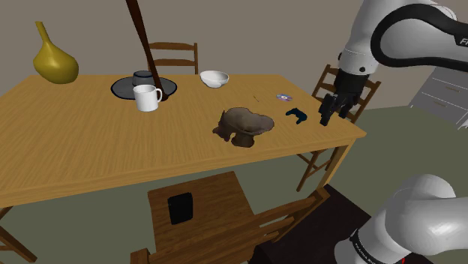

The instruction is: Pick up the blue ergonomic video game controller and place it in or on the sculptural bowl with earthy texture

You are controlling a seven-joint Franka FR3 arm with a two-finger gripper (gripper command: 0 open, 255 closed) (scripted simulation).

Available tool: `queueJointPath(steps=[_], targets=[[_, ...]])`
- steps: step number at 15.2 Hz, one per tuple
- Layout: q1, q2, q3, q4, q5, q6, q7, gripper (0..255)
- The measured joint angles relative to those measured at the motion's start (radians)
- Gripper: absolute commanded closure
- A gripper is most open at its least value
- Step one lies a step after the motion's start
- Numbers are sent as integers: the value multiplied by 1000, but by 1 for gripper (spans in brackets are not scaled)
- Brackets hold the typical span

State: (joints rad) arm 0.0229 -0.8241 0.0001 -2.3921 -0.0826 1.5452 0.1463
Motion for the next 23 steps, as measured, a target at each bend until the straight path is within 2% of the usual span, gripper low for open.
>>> queueJointPath(steps=[4,13,19,23], targets=[[-11,44,-31,-10,-23,61,-28,0],[-50,294,-171,64,-95,279,-163,0],[-61,473,-245,146,-94,403,-245,0],[-68,627,-298,246,-65,473,-319,0]])
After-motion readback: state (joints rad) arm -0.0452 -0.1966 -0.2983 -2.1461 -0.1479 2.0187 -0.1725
